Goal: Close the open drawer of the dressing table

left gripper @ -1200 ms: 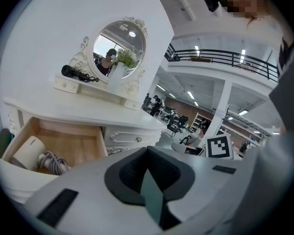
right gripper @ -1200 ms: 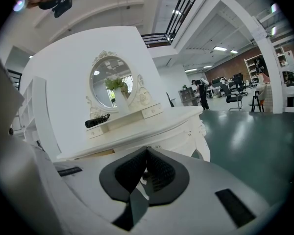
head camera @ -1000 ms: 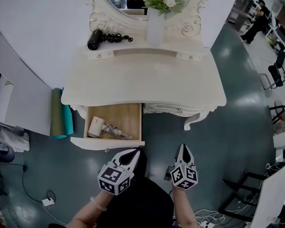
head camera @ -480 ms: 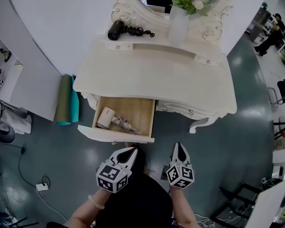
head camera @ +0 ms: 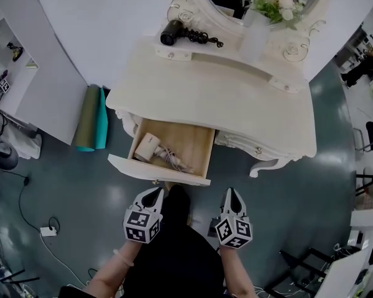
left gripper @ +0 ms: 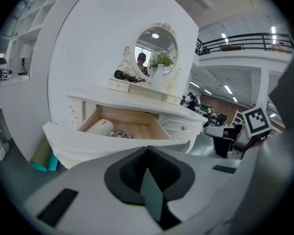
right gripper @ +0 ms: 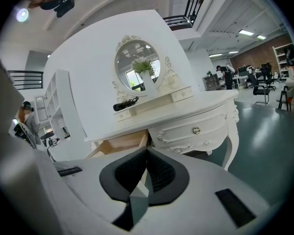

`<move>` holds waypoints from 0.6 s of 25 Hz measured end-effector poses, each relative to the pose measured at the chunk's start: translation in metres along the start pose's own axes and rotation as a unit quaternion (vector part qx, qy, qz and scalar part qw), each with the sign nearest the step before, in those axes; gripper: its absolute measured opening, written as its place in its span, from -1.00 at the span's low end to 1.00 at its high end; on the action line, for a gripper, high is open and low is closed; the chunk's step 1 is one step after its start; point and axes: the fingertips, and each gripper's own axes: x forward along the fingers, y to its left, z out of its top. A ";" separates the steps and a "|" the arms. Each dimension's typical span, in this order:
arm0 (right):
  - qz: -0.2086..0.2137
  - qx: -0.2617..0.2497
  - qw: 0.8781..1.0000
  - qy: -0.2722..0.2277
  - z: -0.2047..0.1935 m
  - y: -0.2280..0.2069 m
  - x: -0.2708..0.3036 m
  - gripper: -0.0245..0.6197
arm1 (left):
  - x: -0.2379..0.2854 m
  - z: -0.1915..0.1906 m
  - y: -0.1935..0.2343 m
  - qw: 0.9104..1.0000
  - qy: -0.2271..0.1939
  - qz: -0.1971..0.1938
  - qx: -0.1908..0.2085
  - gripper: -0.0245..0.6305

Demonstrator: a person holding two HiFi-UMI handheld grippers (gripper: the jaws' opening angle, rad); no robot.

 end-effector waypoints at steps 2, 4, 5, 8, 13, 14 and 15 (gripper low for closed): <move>0.000 0.002 1.000 0.003 -0.002 0.001 0.000 -0.84 | 0.003 -0.010 0.012 1.000 0.006 0.016 0.002 -0.87; 0.002 0.000 1.000 0.007 -0.005 0.003 -0.001 -0.84 | 0.007 -0.019 0.021 1.000 0.011 0.029 -0.002 -0.87; 0.004 -0.001 1.000 0.008 -0.005 0.004 -0.001 -0.84 | 0.008 -0.022 0.026 0.999 0.012 0.036 -0.005 -0.87; 0.009 -0.003 1.000 0.012 -0.006 0.008 -0.001 -0.84 | 0.013 -0.032 0.038 0.998 0.014 0.060 -0.018 -0.87; 0.013 -0.002 1.000 0.016 -0.009 0.014 0.000 -0.84 | 0.022 -0.038 0.053 0.995 0.014 0.090 -0.038 -0.86; 0.015 -0.003 1.000 0.017 -0.009 0.015 -0.001 -0.84 | 0.023 -0.038 0.056 0.995 0.014 0.094 -0.040 -0.86; 0.016 -0.003 1.000 0.016 -0.008 0.017 -0.001 -0.84 | 0.024 -0.038 0.058 0.994 0.013 0.098 -0.041 -0.87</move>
